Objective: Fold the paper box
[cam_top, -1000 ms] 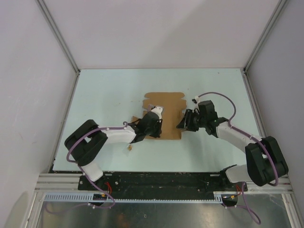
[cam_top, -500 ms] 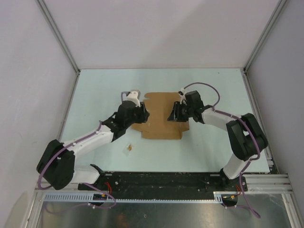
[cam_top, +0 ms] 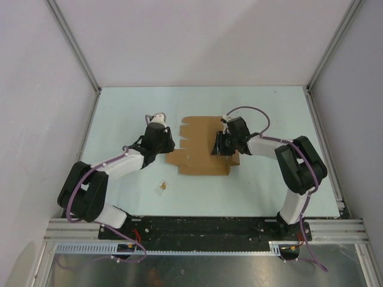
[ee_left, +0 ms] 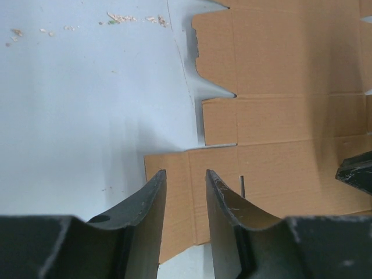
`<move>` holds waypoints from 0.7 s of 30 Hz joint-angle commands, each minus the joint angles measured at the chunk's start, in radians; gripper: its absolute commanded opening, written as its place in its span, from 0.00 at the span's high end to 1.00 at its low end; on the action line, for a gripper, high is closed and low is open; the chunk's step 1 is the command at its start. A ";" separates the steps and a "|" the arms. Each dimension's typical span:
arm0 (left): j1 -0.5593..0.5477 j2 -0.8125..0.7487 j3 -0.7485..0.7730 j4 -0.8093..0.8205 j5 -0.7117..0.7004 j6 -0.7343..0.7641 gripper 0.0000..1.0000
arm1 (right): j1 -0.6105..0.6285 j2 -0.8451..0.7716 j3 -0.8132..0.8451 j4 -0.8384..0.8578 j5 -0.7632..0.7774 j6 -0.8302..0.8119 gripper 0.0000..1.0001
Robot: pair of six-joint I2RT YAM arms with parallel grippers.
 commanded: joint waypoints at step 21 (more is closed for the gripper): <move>0.065 -0.030 -0.110 0.050 -0.017 -0.116 0.46 | 0.072 0.020 0.150 -0.064 0.153 -0.028 0.57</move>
